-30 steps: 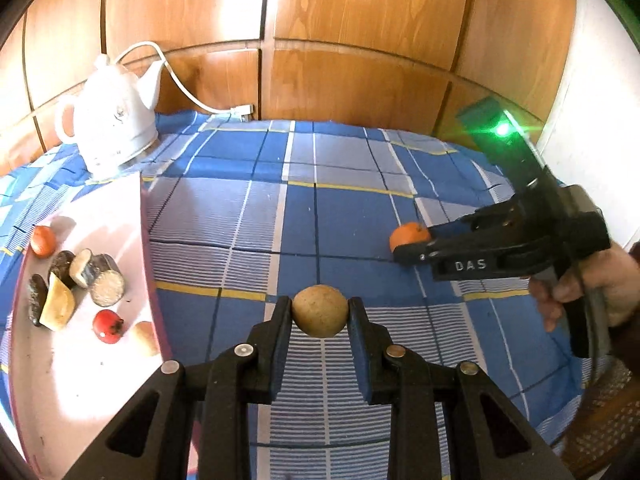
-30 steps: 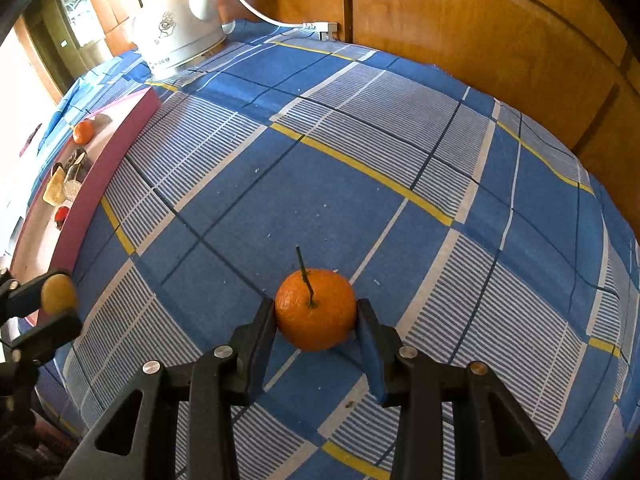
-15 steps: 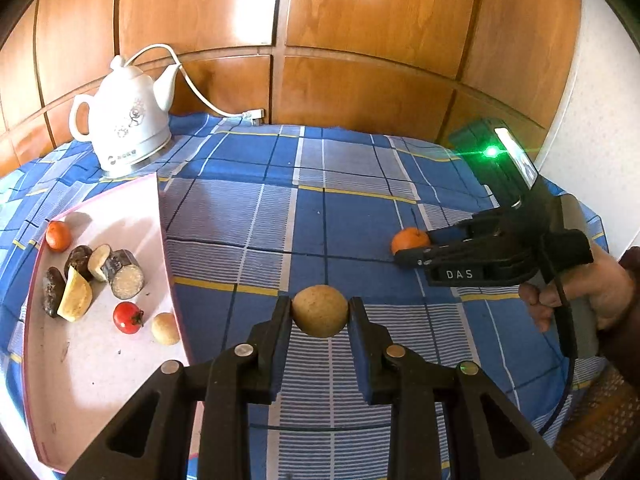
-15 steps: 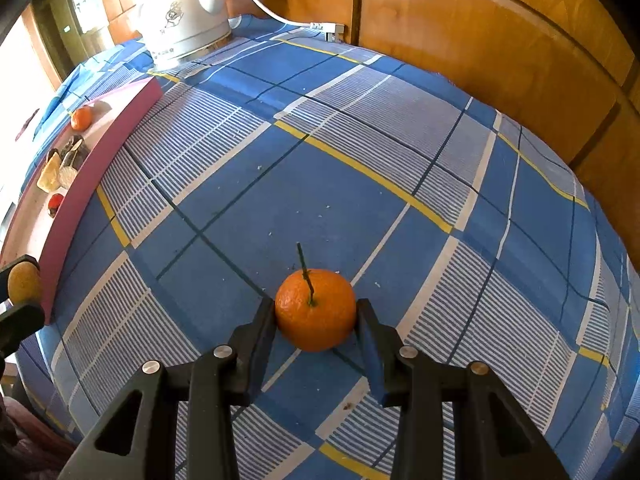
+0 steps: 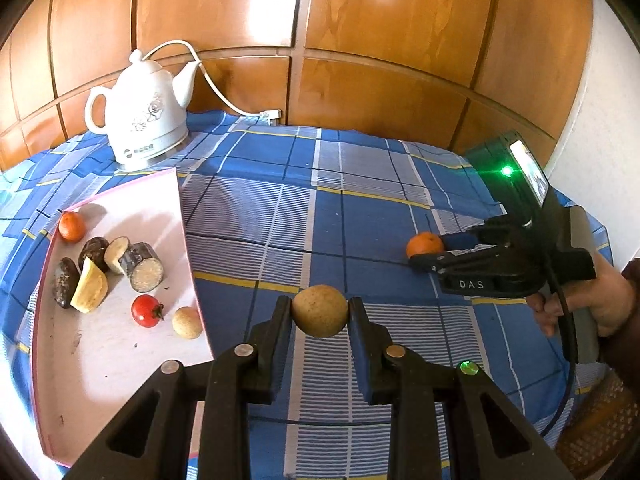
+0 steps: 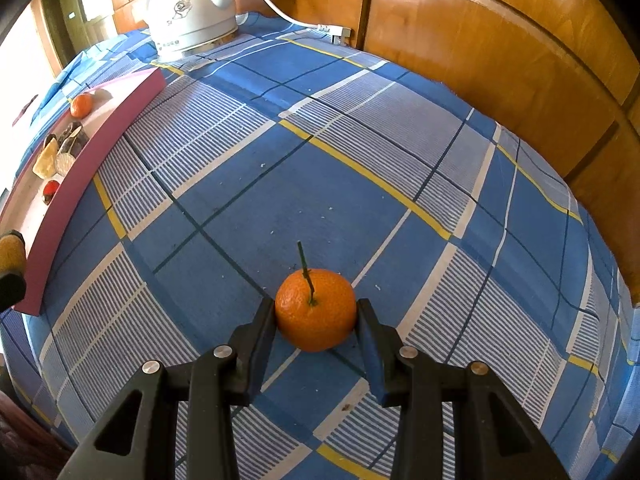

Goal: Organize fruits
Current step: 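Hold the tan fruit in the left tool while the right tool lifts the mandarin, then carry the tan fruit with the left tool into the tray and open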

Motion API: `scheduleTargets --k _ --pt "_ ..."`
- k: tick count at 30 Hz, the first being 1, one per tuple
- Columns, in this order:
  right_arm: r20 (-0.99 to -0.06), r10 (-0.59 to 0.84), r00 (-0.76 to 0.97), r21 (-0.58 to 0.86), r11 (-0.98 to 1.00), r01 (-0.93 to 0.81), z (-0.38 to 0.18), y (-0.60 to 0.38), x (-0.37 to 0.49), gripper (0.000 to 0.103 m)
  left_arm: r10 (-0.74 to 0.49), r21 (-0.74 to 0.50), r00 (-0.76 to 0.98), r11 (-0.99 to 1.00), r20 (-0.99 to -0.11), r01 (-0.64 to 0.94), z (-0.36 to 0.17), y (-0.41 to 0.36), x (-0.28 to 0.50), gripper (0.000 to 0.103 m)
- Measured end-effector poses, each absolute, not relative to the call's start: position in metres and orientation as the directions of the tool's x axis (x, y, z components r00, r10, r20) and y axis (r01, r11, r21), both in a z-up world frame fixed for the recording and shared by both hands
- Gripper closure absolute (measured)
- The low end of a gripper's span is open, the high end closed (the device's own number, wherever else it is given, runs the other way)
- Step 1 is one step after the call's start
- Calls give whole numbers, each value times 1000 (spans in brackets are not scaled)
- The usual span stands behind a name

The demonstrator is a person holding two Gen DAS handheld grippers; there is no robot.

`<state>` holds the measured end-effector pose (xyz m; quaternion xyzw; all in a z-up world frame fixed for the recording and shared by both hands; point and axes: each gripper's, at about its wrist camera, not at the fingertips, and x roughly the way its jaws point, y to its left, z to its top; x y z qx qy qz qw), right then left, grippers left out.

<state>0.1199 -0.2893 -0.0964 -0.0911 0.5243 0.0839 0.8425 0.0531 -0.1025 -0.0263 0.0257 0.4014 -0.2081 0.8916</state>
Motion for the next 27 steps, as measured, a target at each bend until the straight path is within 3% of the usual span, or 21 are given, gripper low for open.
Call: scheduleTargets --k 27 --pt "-899 37 437 -79 967 -244 -98 -290 122 63 -283 -118 593 946 -753 302 -38 -70 63 75"
